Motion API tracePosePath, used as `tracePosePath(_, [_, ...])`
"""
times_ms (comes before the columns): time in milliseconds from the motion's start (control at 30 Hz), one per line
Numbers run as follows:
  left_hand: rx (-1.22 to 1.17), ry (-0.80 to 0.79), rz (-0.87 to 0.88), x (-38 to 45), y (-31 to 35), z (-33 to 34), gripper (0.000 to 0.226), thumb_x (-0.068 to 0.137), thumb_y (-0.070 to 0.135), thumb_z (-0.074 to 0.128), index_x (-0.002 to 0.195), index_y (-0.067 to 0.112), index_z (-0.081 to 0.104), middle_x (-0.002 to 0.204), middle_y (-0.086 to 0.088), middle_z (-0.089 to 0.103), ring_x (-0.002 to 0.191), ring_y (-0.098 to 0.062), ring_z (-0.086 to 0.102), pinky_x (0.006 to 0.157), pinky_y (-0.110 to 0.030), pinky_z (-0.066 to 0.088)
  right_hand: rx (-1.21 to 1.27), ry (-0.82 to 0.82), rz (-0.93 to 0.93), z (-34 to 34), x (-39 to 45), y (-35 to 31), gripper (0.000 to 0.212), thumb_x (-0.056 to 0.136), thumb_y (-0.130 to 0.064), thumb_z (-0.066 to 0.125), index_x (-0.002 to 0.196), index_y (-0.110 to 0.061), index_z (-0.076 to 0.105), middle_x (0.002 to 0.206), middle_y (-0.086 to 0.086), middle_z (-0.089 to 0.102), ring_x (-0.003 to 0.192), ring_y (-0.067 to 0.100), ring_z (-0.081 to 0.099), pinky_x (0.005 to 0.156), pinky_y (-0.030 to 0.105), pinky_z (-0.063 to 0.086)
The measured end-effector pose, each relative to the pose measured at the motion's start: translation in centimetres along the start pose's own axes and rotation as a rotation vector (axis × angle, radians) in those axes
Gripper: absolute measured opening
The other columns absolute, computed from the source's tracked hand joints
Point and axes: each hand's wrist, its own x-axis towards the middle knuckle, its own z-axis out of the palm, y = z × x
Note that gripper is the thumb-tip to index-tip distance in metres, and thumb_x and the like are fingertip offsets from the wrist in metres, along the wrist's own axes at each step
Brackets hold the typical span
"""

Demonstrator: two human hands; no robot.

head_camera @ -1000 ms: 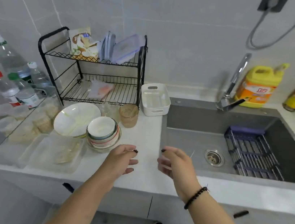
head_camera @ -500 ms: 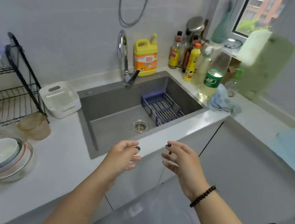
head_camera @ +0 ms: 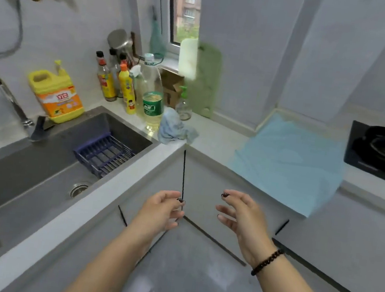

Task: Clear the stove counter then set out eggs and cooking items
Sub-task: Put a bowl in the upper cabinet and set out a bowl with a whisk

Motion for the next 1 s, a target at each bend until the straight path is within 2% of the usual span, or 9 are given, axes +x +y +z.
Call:
tracePosePath(133, [0.04, -0.105, 0.01, 1.2, 1.4, 7.8, 0.022, 0.095, 0.016, 0.057, 0.117, 0.016, 0.06, 0.115, -0.004, 0.068, 0.101, -0.019, 0.066, 0.083, -0.032, 0.053, 0.029, 0.089, -0.03, -7.0, 1.8, -2.5, 0.013, 0.092, -0.013, 0.06, 0.103, -0.011, 0.067, 0.1, 0.004, 0.066, 0.095, 0.023, 0.068, 0.081, 0.036, 0.056])
tracePosePath(300, [0.09, -0.245, 0.031, 2.4, 2.3, 17.0, 0.016, 0.095, 0.017, 0.057, 0.11, 0.02, 0.061, 0.113, -0.002, 0.068, 0.099, -0.017, 0.068, 0.082, -0.032, 0.053, 0.075, 0.199, -0.057, -15.5, 2.7, -4.4, 0.012, 0.092, -0.013, 0.059, 0.103, -0.013, 0.066, 0.103, 0.002, 0.065, 0.089, 0.019, 0.067, 0.075, 0.031, 0.055])
tracePosePath(433, [0.157, -0.36, 0.047, 2.6, 2.6, 23.1, 0.018, 0.096, 0.019, 0.054, 0.112, 0.021, 0.061, 0.111, 0.001, 0.07, 0.099, -0.015, 0.069, 0.079, -0.03, 0.055, 0.108, 0.315, -0.071, -21.2, 2.6, -5.3, 0.014, 0.092, -0.011, 0.058, 0.104, -0.013, 0.066, 0.103, 0.002, 0.067, 0.084, 0.017, 0.066, 0.072, 0.028, 0.056])
tracePosePath(567, [0.223, -0.471, 0.046, 2.3, 2.9, 27.4, 0.02, 0.096, 0.019, 0.053, 0.115, 0.02, 0.06, 0.111, 0.001, 0.069, 0.101, -0.016, 0.068, 0.082, -0.03, 0.056, 0.157, 0.419, -0.072, -25.1, 2.4, -5.2, 0.016, 0.093, -0.011, 0.058, 0.106, -0.012, 0.066, 0.098, 0.003, 0.068, 0.085, 0.016, 0.067, 0.067, 0.026, 0.055])
tracePosePath(733, [0.294, -0.543, 0.036, 3.3, 3.3, 31.2, 0.022, 0.096, 0.017, 0.053, 0.116, 0.019, 0.061, 0.112, 0.0, 0.069, 0.101, -0.015, 0.068, 0.089, -0.035, 0.055, 0.208, 0.522, -0.048, -27.8, 2.7, -4.7, 0.013, 0.092, -0.011, 0.059, 0.103, -0.013, 0.066, 0.104, 0.003, 0.068, 0.091, 0.019, 0.068, 0.068, 0.027, 0.054])
tracePosePath(867, [0.352, -0.62, 0.031, 4.7, 3.9, 34.9, 0.022, 0.096, 0.016, 0.052, 0.116, 0.018, 0.061, 0.112, 0.001, 0.069, 0.101, -0.016, 0.068, 0.084, -0.032, 0.054, 0.246, 0.608, -0.051, -29.9, 3.4, -5.1, 0.011, 0.092, -0.011, 0.058, 0.099, -0.015, 0.066, 0.101, 0.003, 0.067, 0.089, 0.019, 0.067, 0.068, 0.027, 0.053])
tracePosePath(1000, [0.408, -0.713, 0.042, 6.3, 4.7, 39.1, 0.019, 0.098, 0.019, 0.052, 0.114, 0.02, 0.061, 0.11, 0.002, 0.069, 0.1, -0.015, 0.067, 0.08, -0.028, 0.055, 0.286, 0.7, -0.075, -32.4, 4.5, -6.4, 0.011, 0.093, -0.01, 0.057, 0.098, -0.014, 0.066, 0.101, 0.003, 0.067, 0.09, 0.021, 0.066, 0.074, 0.031, 0.054])
